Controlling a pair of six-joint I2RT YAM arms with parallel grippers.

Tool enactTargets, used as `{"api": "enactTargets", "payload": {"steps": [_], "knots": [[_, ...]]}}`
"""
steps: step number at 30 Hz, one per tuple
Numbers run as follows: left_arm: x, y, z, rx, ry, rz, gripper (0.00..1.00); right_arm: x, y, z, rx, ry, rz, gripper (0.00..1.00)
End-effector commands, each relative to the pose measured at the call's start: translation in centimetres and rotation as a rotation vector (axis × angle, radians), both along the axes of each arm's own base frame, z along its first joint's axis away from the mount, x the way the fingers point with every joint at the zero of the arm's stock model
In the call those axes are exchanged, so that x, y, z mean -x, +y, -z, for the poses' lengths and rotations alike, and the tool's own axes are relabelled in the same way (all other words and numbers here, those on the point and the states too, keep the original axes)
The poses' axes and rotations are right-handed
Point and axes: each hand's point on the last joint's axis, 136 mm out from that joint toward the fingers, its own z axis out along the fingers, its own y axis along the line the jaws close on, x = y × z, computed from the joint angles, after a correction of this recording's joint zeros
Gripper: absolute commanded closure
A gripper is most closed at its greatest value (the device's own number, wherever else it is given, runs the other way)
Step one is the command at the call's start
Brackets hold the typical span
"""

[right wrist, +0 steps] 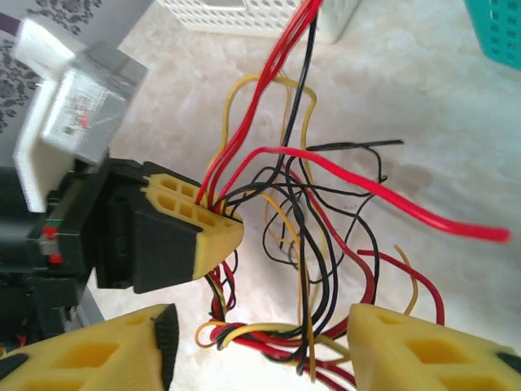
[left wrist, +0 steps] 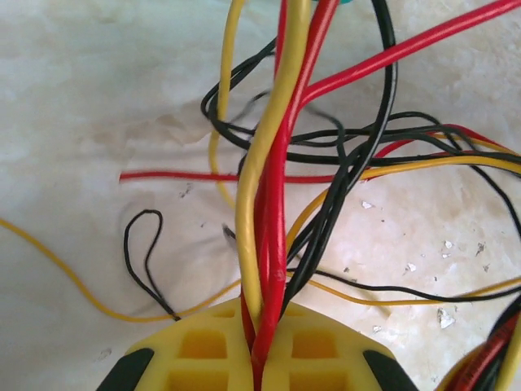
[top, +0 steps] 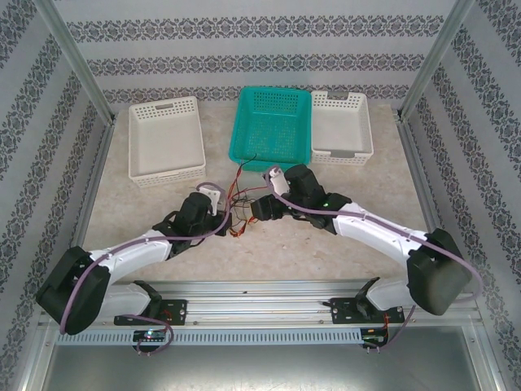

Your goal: Untangle the cables

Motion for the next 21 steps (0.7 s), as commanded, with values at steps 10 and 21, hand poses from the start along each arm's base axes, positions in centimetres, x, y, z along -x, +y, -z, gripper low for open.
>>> {"api": "enactTargets", "payload": {"steps": [10, 21], "knots": [[0.0, 0.6, -3.4, 0.086, -0.038, -0.198, 1.0, 3.4, -0.9, -2.2, -0.15, 0.043, 0.057, 0.31], [1.6, -2.0, -4.4, 0.113, -0.07, -0.219, 1.0, 4.3, 0.1, 1.6, -0.152, 0.098, 0.161, 0.35]]}}
